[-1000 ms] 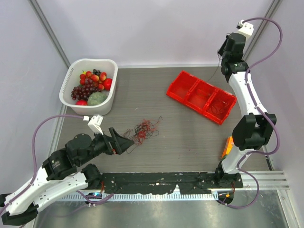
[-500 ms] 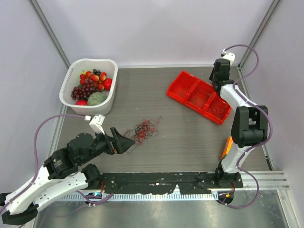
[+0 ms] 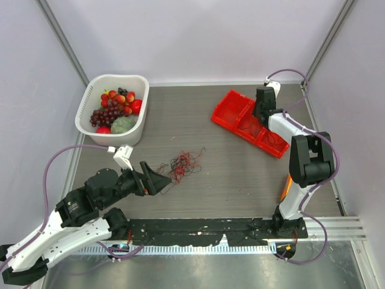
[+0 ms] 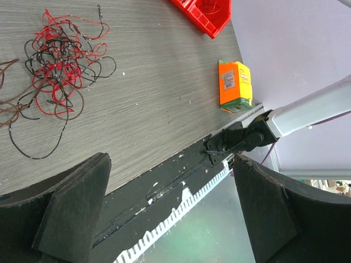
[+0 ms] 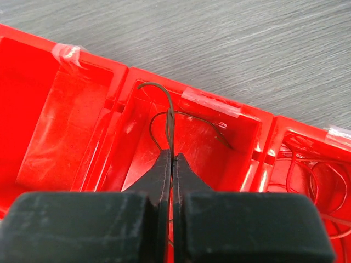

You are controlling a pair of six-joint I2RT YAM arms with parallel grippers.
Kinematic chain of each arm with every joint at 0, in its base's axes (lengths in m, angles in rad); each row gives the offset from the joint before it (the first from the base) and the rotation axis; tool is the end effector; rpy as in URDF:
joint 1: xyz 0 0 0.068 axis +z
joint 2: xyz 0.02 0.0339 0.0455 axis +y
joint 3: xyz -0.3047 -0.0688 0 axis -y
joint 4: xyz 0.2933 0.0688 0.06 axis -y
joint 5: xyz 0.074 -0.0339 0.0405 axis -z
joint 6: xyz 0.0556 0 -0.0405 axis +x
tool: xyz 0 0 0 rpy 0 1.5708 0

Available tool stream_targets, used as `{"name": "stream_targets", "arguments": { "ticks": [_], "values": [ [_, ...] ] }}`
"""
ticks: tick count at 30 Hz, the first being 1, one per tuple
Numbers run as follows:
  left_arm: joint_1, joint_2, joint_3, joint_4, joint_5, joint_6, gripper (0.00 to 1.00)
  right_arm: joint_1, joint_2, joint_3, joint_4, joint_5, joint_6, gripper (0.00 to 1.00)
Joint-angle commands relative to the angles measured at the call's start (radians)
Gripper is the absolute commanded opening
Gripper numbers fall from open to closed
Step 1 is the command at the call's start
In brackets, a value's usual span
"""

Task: Untangle the cables
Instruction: Place the cable in the bin.

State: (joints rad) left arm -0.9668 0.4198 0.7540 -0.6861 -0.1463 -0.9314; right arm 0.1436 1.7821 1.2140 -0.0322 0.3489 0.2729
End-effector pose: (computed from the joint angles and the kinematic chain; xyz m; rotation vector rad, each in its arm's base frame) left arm 0.0750 -0.0944 0.3461 -0.0698 2.0886 -1.0953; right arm 0.4655 0.0481 0.2329 0.3342 2.1070 -0.1347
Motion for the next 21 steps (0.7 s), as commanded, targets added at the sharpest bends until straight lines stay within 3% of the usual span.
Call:
{"name": "stream_targets", "arguments": {
  "ticks": [1, 4, 7, 11, 16, 21],
  "values": [
    [0.002, 0.002, 0.007, 0.037, 0.004, 0.011, 0.97, -0.007, 0.104, 0.152, -0.124, -0.025, 0.006, 0.01],
    [0.002, -0.006, 0.008, 0.025, 0.001, 0.008, 0.97, -0.010, 0.166, 0.237, -0.228, -0.019, 0.009, 0.05],
    [0.002, -0.009, 0.004, 0.008, -0.009, 0.006, 0.97, -0.009, 0.160, 0.246, -0.247, -0.031, 0.009, 0.26],
    [0.002, 0.002, -0.004, 0.000, -0.013, 0.008, 0.98, -0.009, 0.137, 0.295, -0.330, -0.028, 0.011, 0.41],
    [0.002, 0.033, -0.025, 0.007, -0.048, 0.013, 0.98, -0.004, 0.028, 0.299, -0.413, -0.022, 0.023, 0.48],
    [0.002, 0.138, -0.053, -0.075, -0.180, -0.052, 0.97, 0.069, -0.128, 0.208, -0.425, -0.028, 0.040, 0.50]
  ]
}}
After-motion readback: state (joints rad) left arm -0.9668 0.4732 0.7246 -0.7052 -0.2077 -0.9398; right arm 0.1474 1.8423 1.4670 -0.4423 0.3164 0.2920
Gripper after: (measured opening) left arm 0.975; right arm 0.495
